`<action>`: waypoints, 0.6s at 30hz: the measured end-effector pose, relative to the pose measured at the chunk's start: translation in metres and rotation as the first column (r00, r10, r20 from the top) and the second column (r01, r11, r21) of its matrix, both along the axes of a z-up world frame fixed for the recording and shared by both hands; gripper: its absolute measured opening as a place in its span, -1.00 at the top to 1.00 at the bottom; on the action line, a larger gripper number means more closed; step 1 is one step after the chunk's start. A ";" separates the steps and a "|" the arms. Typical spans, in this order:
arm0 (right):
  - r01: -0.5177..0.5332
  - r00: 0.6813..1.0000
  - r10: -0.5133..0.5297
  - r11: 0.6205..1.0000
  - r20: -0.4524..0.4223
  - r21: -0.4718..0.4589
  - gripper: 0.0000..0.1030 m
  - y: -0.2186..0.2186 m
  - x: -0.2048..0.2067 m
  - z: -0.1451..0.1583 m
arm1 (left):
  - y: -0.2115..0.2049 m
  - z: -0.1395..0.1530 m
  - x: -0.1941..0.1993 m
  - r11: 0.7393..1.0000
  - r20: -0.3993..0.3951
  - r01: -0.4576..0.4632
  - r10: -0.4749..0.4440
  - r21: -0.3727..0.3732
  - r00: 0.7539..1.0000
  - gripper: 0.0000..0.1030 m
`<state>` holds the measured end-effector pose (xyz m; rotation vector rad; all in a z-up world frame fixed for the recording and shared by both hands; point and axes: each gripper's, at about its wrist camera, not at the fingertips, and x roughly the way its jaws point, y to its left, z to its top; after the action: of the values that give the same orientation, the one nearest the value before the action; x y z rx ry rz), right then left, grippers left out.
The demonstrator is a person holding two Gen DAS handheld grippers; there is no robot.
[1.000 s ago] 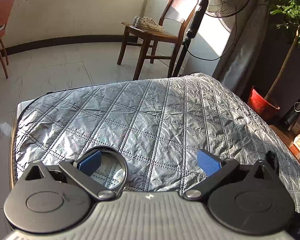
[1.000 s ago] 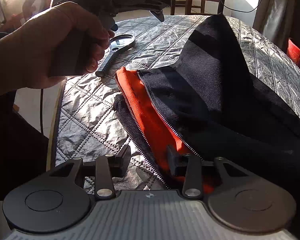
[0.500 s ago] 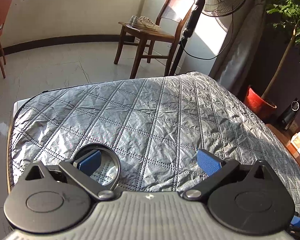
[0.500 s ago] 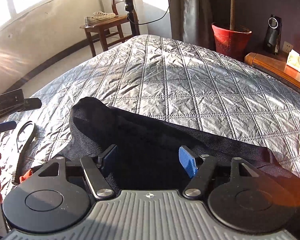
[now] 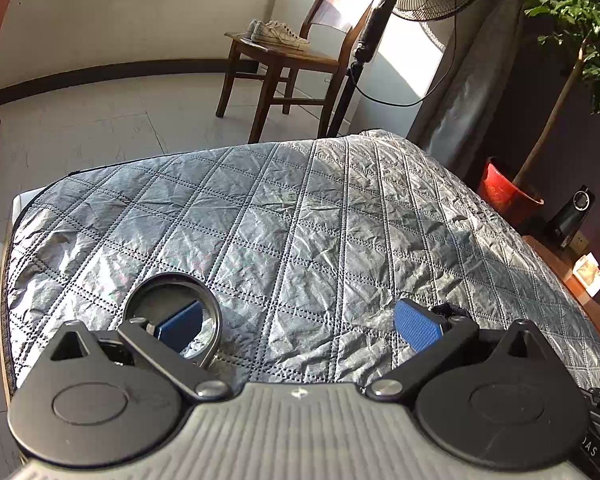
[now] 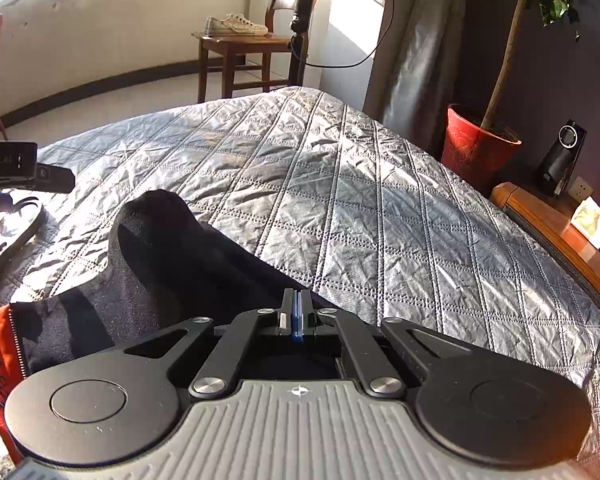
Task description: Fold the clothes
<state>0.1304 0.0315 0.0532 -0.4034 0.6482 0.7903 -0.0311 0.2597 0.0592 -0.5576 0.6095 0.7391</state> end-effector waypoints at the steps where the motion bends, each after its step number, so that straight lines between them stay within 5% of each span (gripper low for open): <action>1: 0.003 1.000 -0.003 1.000 0.019 0.006 0.86 -0.003 0.001 0.007 | 0.000 -0.001 0.000 1.000 -0.003 0.002 -0.002 -0.004 1.000 -0.98; 2: -0.014 0.999 0.015 1.000 0.030 -0.028 0.68 -0.004 0.002 0.012 | 0.000 -0.001 0.001 1.000 -0.005 0.004 -0.004 -0.008 1.000 -0.98; 4: -0.079 0.996 0.083 0.986 0.022 -0.148 -0.16 -0.008 0.001 0.012 | 0.001 -0.003 0.002 1.000 -0.010 0.007 -0.007 -0.017 1.000 -0.98; 7: -0.110 0.992 0.127 0.935 0.027 -0.336 -0.12 -0.028 -0.002 -0.001 | 0.001 -0.005 0.003 1.000 -0.016 0.012 -0.012 -0.028 1.000 -0.98; 11: -0.078 0.985 0.017 0.932 -0.174 -0.353 -0.22 -0.077 0.014 -0.020 | -0.002 -0.005 0.005 0.999 -0.014 0.022 -0.022 -0.027 1.000 -0.98; 12: -0.084 0.987 0.029 0.932 -0.159 -0.353 -0.24 -0.083 0.011 -0.023 | -0.003 -0.005 0.005 0.999 -0.016 0.024 -0.025 -0.028 1.000 -0.98; 14: -0.073 0.990 0.030 0.943 -0.137 -0.323 -0.19 -0.091 0.008 -0.024 | -0.005 -0.005 0.006 0.999 -0.018 0.026 -0.027 -0.029 0.999 -0.98; 15: -0.062 0.990 0.019 0.950 -0.142 -0.305 0.19 -0.094 0.008 -0.024 | -0.006 -0.005 0.007 0.999 -0.018 0.028 -0.028 -0.027 0.999 -0.98; 16: -0.047 0.990 0.006 0.958 -0.144 -0.284 1.00 -0.095 0.010 -0.022 | -0.007 -0.004 0.007 0.999 -0.017 0.030 -0.031 -0.023 0.999 -0.98; 18: -0.020 0.994 -0.008 0.967 -0.107 -0.253 1.00 -0.098 0.013 -0.018 | -0.010 -0.004 0.008 0.999 -0.017 0.033 -0.034 -0.017 0.999 -0.98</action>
<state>0.1431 -0.0661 0.0353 -0.5999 0.8533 0.7399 -0.0228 0.2499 0.0551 -0.5553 0.6402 0.7088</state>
